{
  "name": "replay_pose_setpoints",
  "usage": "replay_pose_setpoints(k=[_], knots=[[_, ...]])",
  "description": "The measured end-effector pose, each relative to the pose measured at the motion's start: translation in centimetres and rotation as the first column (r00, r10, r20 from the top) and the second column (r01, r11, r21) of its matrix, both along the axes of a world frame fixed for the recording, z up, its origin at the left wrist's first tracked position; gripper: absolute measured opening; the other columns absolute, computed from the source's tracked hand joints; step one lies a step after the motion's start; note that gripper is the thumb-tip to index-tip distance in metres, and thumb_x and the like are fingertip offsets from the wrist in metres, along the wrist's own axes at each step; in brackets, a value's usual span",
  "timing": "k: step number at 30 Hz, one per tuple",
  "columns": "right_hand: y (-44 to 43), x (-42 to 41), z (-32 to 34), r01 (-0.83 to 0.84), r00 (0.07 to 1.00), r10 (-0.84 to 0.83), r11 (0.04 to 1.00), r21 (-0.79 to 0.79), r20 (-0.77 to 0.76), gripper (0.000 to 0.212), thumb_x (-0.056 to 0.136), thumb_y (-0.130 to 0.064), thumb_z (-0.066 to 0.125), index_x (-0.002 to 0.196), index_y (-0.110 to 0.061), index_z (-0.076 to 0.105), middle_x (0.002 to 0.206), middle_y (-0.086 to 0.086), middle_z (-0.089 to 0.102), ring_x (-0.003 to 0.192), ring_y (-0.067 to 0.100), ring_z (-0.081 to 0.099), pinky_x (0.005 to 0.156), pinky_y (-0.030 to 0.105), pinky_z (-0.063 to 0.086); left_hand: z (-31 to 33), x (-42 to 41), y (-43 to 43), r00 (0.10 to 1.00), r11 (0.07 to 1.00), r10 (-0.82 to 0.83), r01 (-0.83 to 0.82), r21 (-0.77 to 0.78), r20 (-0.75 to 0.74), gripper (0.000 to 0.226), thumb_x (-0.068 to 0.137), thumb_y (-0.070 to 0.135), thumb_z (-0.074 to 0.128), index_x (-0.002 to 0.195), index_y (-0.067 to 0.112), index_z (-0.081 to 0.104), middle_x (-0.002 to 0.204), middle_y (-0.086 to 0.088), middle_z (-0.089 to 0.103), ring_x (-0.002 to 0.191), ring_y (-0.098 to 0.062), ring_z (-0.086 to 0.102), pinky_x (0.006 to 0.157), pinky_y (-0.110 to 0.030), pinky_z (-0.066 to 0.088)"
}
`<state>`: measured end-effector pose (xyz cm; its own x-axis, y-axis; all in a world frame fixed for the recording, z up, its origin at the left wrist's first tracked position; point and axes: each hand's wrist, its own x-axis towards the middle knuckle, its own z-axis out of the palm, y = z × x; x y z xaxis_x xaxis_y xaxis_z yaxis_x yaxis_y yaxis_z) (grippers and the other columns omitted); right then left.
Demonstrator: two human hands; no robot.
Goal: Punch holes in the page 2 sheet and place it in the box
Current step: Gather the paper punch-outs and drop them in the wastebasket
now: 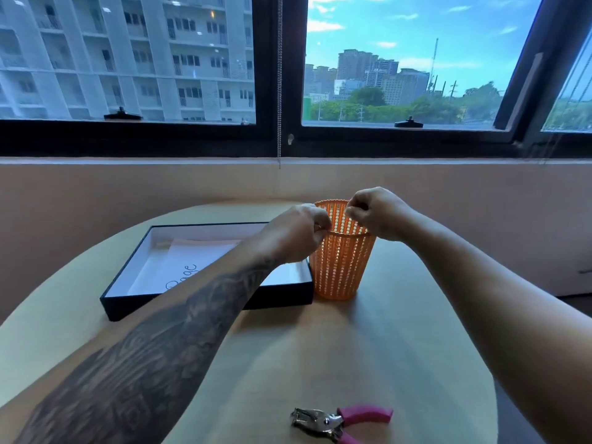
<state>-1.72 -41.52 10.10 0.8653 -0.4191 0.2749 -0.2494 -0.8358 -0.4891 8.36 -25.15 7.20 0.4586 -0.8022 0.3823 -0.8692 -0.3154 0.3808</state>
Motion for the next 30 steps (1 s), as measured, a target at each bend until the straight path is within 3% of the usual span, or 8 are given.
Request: replay_pose_setpoints(k=[7,13,20,26,30], knots=[[-0.3,0.0,-0.3,0.01,0.999,-0.004,0.992,0.128,-0.044,0.013,0.102,-0.022,0.056,0.099,-0.017,0.068,0.092,0.003,0.068,0.08,0.016,0.065,0.06,0.022,0.047,-0.3,-0.3,0.5,1.0,1.0,-0.001,0.001,-0.021,-0.018,0.016,0.096,0.026,0.061,0.107,0.024,0.072,0.106,0.006,0.064,0.093,-0.013,0.06,0.085,-0.037,0.053],[-0.6,-0.3,-0.6,-0.011,1.0,0.014,0.991,0.134,-0.017,0.007,0.098,-0.016,0.063,0.097,-0.018,0.069,0.092,0.001,0.068,0.082,0.013,0.063,0.062,0.019,0.045,-0.5,-0.7,0.7,0.999,1.0,0.027,-0.027,0.005,0.031,0.025,0.098,0.024,0.056,0.119,0.025,0.069,0.122,0.004,0.066,0.104,-0.016,0.062,0.088,-0.039,0.054],[-0.8,-0.2,-0.4,-0.019,0.999,0.025,0.991,0.133,-0.048,0.007,0.093,-0.011,0.069,0.094,-0.018,0.068,0.093,0.0,0.067,0.082,0.012,0.063,0.061,0.017,0.045,-0.9,-0.7,0.7,0.999,0.999,0.038,-0.038,0.006,0.029,0.029,0.096,0.021,0.056,0.122,0.025,0.068,0.124,0.004,0.066,0.104,-0.017,0.063,0.088,-0.041,0.054],[-0.6,-0.3,-0.6,-0.034,0.999,0.038,0.991,0.133,-0.032,0.009,0.098,-0.014,0.062,0.099,-0.017,0.07,0.092,-0.001,0.068,0.084,0.011,0.064,0.064,0.018,0.046,-1.1,-0.8,0.7,0.999,0.999,0.038,-0.038,0.005,0.008,0.031,0.096,0.021,0.056,0.126,0.024,0.066,0.13,0.004,0.064,0.11,-0.017,0.062,0.092,-0.042,0.054],[-0.7,-0.3,-0.5,-0.036,0.998,0.042,0.992,0.12,-0.043,0.016,0.097,-0.006,0.062,0.099,-0.018,0.072,0.094,-0.002,0.069,0.083,0.009,0.064,0.063,0.015,0.045,-1.1,-0.9,0.8,0.999,0.999,0.041,-0.042,0.01,0.011,0.034,0.096,0.022,0.056,0.129,0.025,0.065,0.135,0.004,0.062,0.114,-0.018,0.062,0.094,-0.04,0.053]])
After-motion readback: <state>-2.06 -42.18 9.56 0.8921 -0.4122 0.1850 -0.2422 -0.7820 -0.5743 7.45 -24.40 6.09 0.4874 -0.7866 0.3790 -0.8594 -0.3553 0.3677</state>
